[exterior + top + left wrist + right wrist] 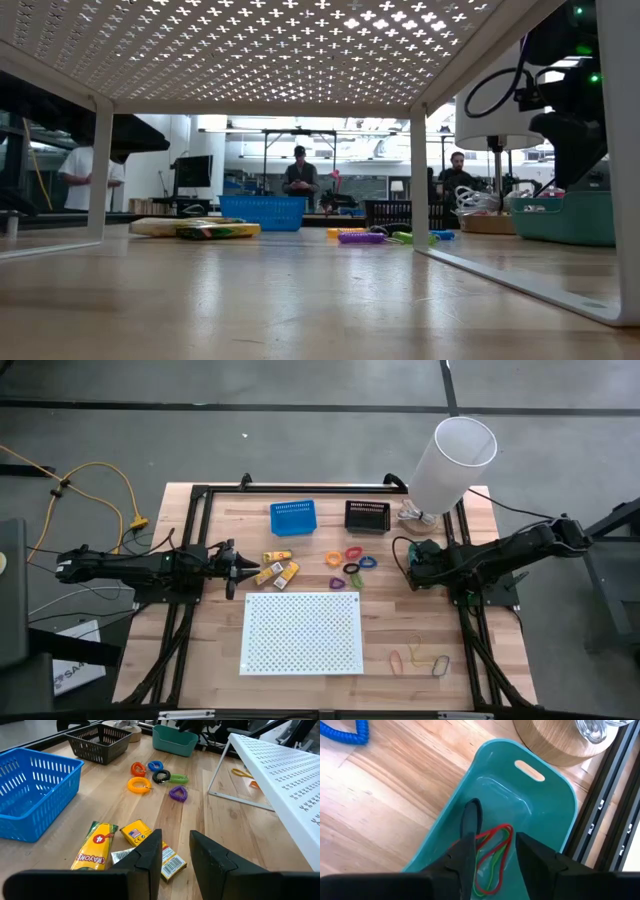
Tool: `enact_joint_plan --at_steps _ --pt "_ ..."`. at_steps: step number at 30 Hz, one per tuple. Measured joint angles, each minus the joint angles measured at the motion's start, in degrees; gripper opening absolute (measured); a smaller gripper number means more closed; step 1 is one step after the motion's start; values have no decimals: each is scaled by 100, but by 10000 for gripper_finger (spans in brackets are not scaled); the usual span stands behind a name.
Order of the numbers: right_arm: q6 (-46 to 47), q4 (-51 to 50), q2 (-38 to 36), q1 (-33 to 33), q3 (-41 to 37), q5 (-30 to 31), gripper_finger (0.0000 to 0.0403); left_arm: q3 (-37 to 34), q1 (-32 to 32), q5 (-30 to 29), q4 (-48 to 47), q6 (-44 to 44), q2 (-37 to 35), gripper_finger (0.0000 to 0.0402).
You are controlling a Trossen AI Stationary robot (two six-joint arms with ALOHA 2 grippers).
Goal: Pick & Place Office Desk Supplies
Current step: Put the yellow rubber band into the green bin
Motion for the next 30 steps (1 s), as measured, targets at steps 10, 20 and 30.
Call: enact_joint_plan --at_steps 10,20,30 --pt "-57 85 0 2 0 -24 128 0 1 0 1 2 0 95" --pt "-175 101 -66 2 0 -44 126 0 -1 0 -1 2 0 95" --pt "-182 188 -344 4 0 -307 127 0 1 0 -1 2 -2 95"
